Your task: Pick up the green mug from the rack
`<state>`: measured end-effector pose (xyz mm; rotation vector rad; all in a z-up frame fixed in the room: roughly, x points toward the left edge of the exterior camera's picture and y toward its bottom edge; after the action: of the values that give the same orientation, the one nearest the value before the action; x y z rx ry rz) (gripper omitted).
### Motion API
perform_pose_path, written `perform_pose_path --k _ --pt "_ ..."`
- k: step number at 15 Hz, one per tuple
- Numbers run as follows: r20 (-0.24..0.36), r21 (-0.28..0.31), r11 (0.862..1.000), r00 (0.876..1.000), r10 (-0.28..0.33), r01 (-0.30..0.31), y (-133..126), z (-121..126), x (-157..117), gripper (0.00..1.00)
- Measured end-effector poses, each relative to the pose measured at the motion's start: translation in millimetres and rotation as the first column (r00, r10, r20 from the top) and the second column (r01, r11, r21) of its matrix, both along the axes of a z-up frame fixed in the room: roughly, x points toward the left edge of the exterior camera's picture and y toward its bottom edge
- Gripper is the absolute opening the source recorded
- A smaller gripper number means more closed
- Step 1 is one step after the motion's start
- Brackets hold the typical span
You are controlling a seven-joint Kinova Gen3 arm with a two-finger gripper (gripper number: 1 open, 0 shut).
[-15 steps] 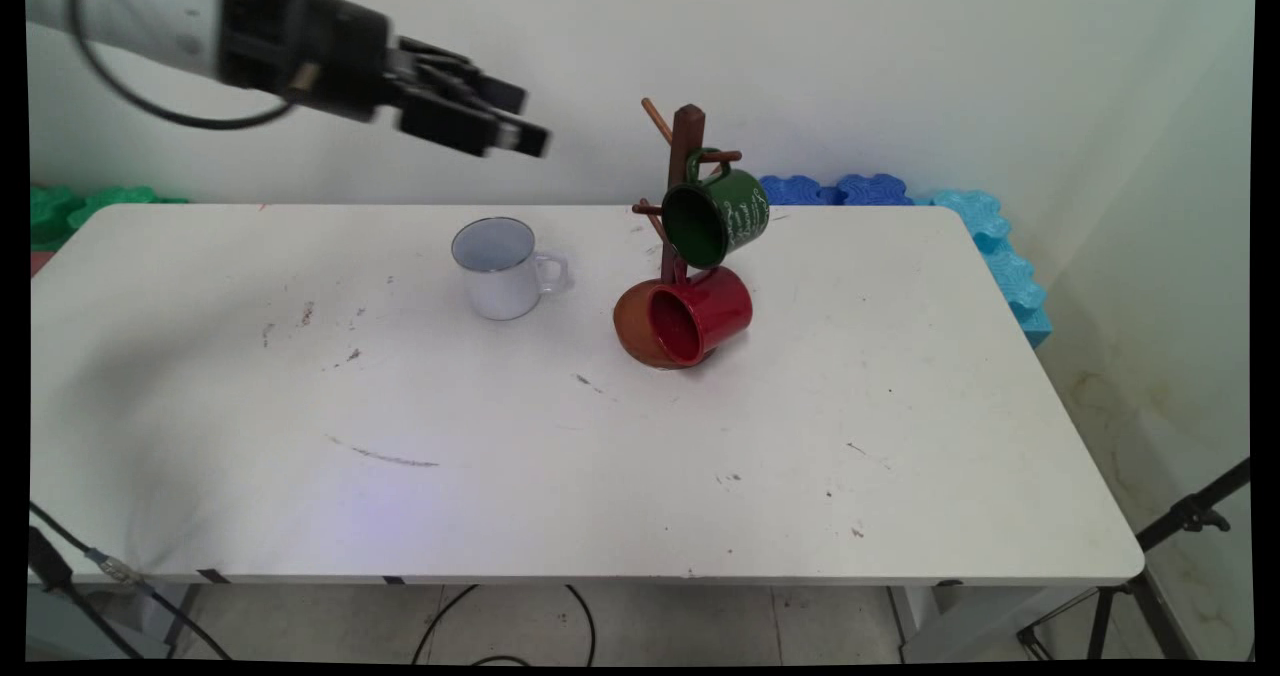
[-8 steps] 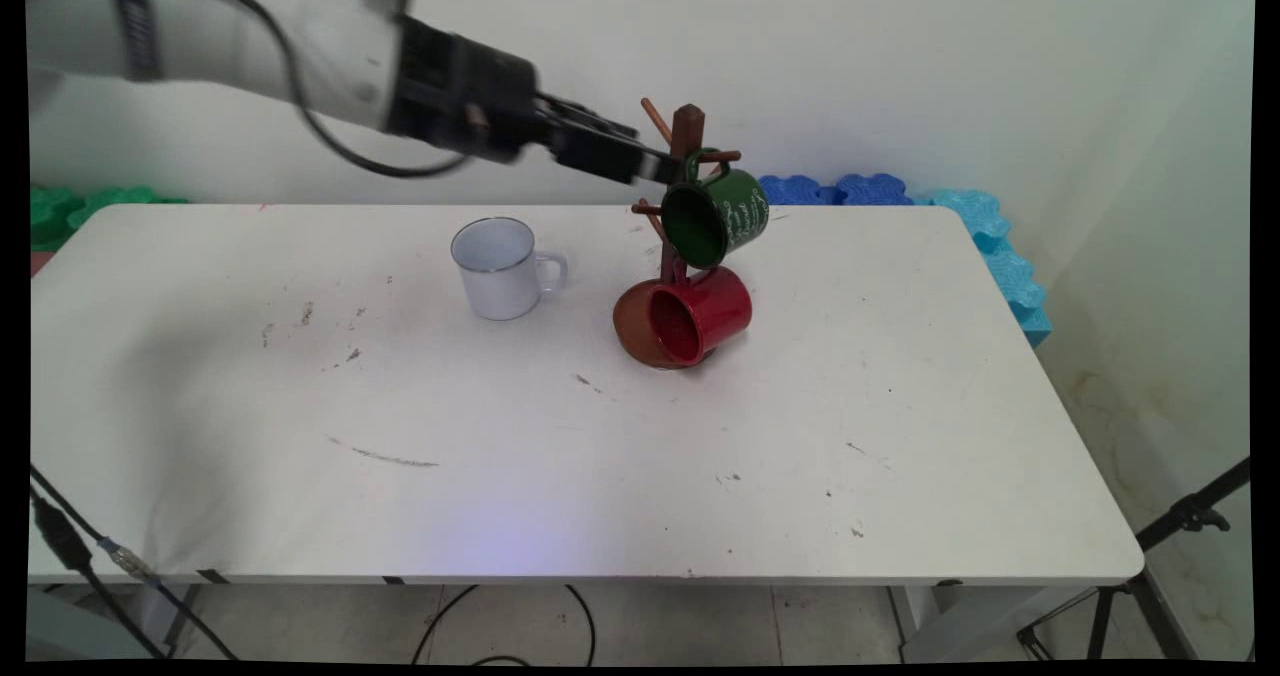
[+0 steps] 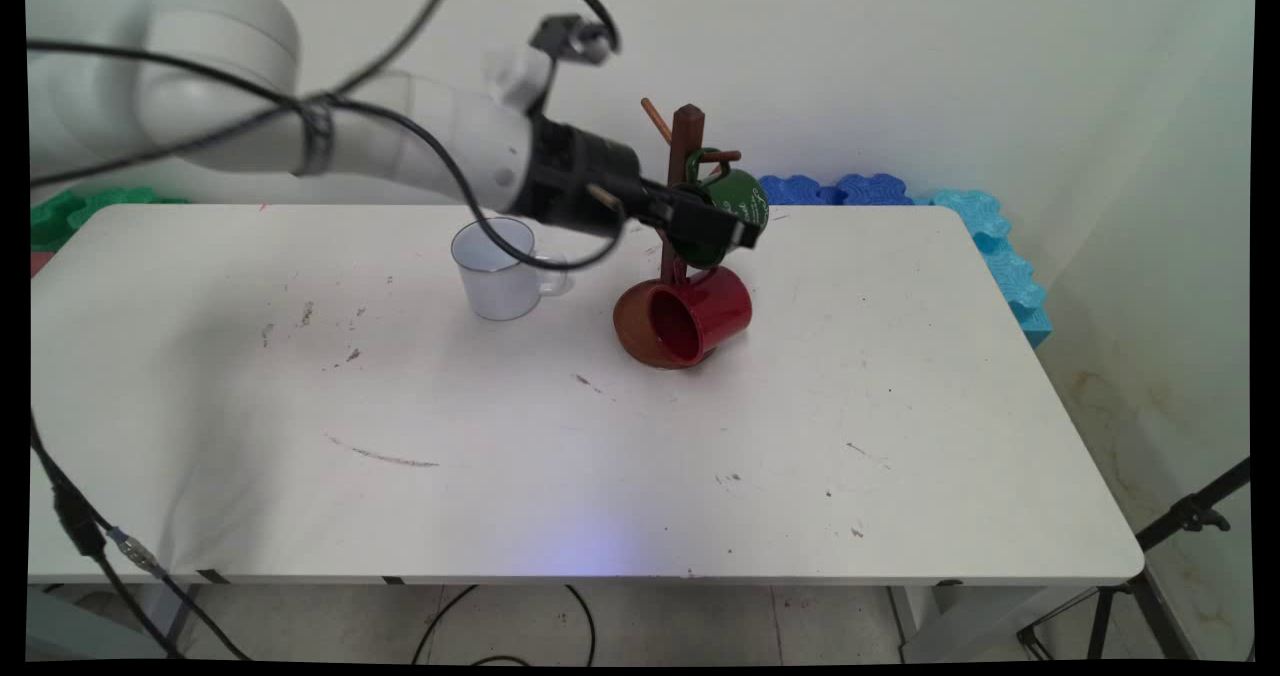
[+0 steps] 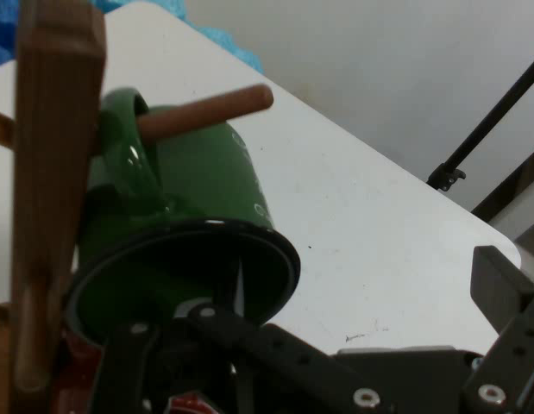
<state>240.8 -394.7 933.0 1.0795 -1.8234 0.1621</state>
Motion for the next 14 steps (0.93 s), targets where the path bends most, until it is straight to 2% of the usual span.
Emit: perform_pose_path --k 4,7,13,14 --pt "-0.011 0.016 0.999 0.999 0.037 -0.037 -7 -19 -22 1.00" --pt "-0.030 -0.012 0.998 0.998 0.060 -0.060 -17 -28 -37 1.00" --pt "-0.041 -0.050 0.993 0.994 0.106 -0.108 -33 -41 -51 1.00" --pt "-0.041 -0.052 0.992 0.993 0.112 -0.115 -34 -42 -53 0.00"
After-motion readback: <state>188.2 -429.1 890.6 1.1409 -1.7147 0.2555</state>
